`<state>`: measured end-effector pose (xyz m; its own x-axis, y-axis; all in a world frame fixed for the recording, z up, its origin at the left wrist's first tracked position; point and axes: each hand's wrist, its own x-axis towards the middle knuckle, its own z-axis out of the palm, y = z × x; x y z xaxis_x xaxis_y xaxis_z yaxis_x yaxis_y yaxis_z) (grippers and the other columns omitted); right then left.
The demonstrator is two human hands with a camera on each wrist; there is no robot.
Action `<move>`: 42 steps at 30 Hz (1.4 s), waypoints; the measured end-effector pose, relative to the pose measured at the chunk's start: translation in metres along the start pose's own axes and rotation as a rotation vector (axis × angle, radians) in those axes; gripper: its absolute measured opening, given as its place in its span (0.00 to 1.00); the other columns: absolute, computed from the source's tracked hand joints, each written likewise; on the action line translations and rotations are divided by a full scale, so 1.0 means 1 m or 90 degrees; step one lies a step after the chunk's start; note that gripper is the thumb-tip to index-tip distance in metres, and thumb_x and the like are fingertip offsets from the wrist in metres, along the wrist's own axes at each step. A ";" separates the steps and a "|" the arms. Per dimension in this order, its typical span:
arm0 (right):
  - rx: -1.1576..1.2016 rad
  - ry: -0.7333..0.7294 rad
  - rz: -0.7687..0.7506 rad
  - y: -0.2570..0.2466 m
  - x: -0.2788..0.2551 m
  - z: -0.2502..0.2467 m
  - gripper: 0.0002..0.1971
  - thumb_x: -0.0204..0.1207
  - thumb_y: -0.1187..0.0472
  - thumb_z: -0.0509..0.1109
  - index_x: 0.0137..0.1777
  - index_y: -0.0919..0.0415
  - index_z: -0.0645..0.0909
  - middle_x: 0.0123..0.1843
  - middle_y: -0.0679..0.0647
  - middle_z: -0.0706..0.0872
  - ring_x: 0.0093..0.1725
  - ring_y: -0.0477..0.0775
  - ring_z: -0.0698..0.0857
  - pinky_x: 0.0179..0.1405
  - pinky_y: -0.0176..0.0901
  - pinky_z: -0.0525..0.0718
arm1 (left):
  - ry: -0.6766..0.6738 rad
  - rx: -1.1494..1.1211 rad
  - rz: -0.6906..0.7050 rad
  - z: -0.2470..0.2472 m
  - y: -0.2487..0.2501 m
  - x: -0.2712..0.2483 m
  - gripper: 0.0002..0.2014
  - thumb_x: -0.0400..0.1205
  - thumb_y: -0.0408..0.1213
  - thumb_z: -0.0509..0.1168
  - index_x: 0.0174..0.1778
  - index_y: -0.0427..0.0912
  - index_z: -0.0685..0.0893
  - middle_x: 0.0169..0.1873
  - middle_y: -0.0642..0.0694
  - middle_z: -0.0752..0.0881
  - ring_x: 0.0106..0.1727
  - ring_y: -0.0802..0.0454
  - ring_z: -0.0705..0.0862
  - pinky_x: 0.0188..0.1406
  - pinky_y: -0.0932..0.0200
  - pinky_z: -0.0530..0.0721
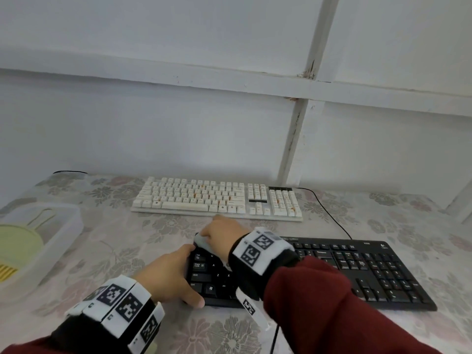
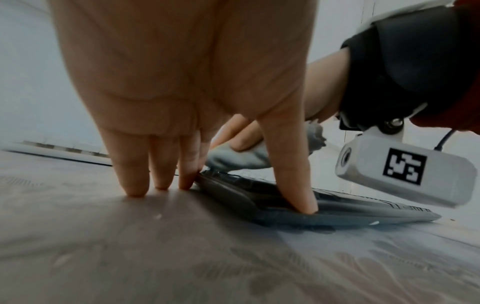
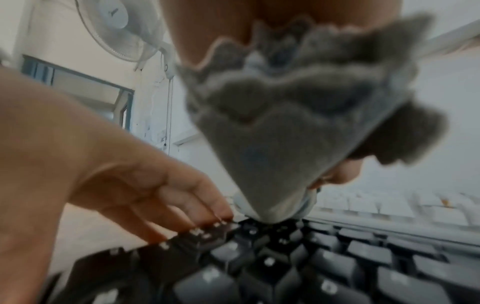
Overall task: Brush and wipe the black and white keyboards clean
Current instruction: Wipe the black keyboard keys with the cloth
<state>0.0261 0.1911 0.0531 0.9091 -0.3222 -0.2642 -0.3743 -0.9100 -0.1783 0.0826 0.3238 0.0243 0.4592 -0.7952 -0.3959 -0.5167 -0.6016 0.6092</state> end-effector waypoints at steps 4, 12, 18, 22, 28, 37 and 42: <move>-0.070 0.003 -0.004 0.004 -0.003 0.005 0.11 0.81 0.67 0.57 0.42 0.64 0.79 0.41 0.54 0.66 0.45 0.60 0.75 0.48 0.45 0.71 | 0.002 -0.006 0.006 0.000 -0.001 0.001 0.46 0.63 0.40 0.81 0.74 0.53 0.62 0.50 0.69 0.75 0.55 0.62 0.76 0.43 0.74 0.71; -0.071 0.027 0.073 0.076 -0.043 0.009 0.13 0.78 0.70 0.62 0.34 0.59 0.68 0.52 0.54 0.68 0.40 0.53 0.75 0.52 0.45 0.80 | -0.003 -0.012 0.005 0.001 -0.001 0.000 0.48 0.62 0.40 0.81 0.75 0.53 0.61 0.58 0.63 0.76 0.60 0.59 0.76 0.52 0.68 0.71; -0.050 0.045 0.170 0.114 -0.062 0.009 0.14 0.82 0.60 0.60 0.33 0.58 0.69 0.40 0.50 0.65 0.38 0.53 0.75 0.51 0.44 0.78 | -0.002 -0.023 0.012 0.001 -0.002 0.001 0.48 0.63 0.39 0.81 0.75 0.53 0.60 0.49 0.72 0.71 0.58 0.61 0.75 0.43 0.77 0.69; 0.007 0.050 0.235 0.134 -0.072 -0.018 0.21 0.82 0.54 0.58 0.26 0.58 0.68 0.43 0.54 0.78 0.33 0.52 0.76 0.60 0.45 0.81 | 0.001 -0.039 0.018 0.002 -0.003 0.003 0.50 0.62 0.37 0.82 0.76 0.52 0.60 0.50 0.72 0.72 0.58 0.61 0.75 0.44 0.77 0.69; 0.000 0.048 0.179 0.141 -0.088 0.008 0.14 0.84 0.55 0.57 0.49 0.61 0.81 0.49 0.53 0.69 0.50 0.59 0.80 0.46 0.41 0.72 | -0.005 -0.037 0.019 0.002 -0.005 0.005 0.52 0.61 0.40 0.82 0.77 0.52 0.59 0.54 0.68 0.72 0.62 0.60 0.75 0.46 0.76 0.70; -0.058 0.128 0.207 0.196 -0.096 0.026 0.07 0.80 0.64 0.60 0.50 0.59 0.81 0.41 0.49 0.66 0.43 0.56 0.76 0.38 0.42 0.73 | -0.008 -0.039 0.008 0.002 -0.006 0.007 0.51 0.60 0.39 0.83 0.75 0.53 0.59 0.51 0.72 0.70 0.61 0.60 0.74 0.46 0.73 0.69; -0.030 0.117 0.246 0.215 -0.106 0.021 0.12 0.81 0.62 0.60 0.59 0.61 0.81 0.51 0.55 0.73 0.52 0.59 0.81 0.38 0.41 0.70 | -0.010 -0.031 0.005 0.002 -0.006 0.007 0.52 0.61 0.40 0.83 0.76 0.52 0.58 0.51 0.73 0.69 0.62 0.60 0.73 0.46 0.74 0.69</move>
<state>-0.1543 0.0352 0.0230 0.7228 -0.6790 -0.1286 -0.6888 -0.7229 -0.0548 0.0873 0.3217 0.0163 0.4442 -0.8008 -0.4018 -0.4834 -0.5918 0.6450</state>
